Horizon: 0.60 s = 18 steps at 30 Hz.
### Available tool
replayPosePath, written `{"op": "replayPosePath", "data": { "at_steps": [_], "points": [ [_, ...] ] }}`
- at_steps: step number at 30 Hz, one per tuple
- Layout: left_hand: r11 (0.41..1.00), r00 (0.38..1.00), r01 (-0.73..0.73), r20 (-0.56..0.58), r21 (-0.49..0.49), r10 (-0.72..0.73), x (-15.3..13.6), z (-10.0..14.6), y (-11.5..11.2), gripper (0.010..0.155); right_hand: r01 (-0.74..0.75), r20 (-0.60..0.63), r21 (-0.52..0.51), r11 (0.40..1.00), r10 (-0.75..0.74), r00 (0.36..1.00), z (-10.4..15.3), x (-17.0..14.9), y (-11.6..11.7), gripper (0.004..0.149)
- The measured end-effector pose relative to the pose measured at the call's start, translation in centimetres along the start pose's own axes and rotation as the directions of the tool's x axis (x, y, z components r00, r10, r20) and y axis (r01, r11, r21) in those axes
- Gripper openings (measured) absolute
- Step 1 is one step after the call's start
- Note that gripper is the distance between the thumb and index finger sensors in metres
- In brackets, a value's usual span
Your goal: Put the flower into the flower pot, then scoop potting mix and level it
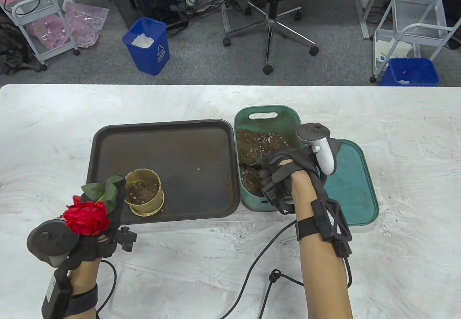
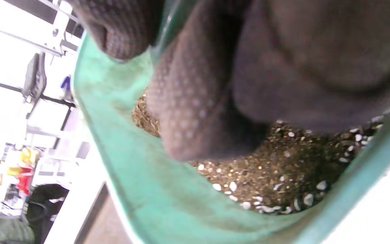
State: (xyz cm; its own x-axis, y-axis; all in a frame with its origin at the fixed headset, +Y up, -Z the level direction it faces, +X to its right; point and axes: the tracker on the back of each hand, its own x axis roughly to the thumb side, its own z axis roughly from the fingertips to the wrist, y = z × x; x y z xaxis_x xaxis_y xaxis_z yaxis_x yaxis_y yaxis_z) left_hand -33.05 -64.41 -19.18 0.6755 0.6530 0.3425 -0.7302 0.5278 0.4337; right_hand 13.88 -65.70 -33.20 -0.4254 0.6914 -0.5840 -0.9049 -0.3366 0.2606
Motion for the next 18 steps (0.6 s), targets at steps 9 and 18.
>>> {"op": "replayPosePath", "data": {
  "at_steps": [9, 18],
  "points": [
    [1.0, 1.0, 0.001, 0.015, -0.013, -0.001, 0.3, 0.1, -0.4, 0.043, 0.196, 0.088, -0.051, 0.979, -0.191, 0.978, 2.7, -1.2, -1.7, 0.055],
    [1.0, 1.0, -0.017, 0.0, -0.007, 0.017, 0.3, 0.1, -0.3, 0.043, 0.24, 0.216, -0.105, 0.965, -0.214, 0.953, 6.0, -0.4, -1.6, 0.055]
  ]
}}
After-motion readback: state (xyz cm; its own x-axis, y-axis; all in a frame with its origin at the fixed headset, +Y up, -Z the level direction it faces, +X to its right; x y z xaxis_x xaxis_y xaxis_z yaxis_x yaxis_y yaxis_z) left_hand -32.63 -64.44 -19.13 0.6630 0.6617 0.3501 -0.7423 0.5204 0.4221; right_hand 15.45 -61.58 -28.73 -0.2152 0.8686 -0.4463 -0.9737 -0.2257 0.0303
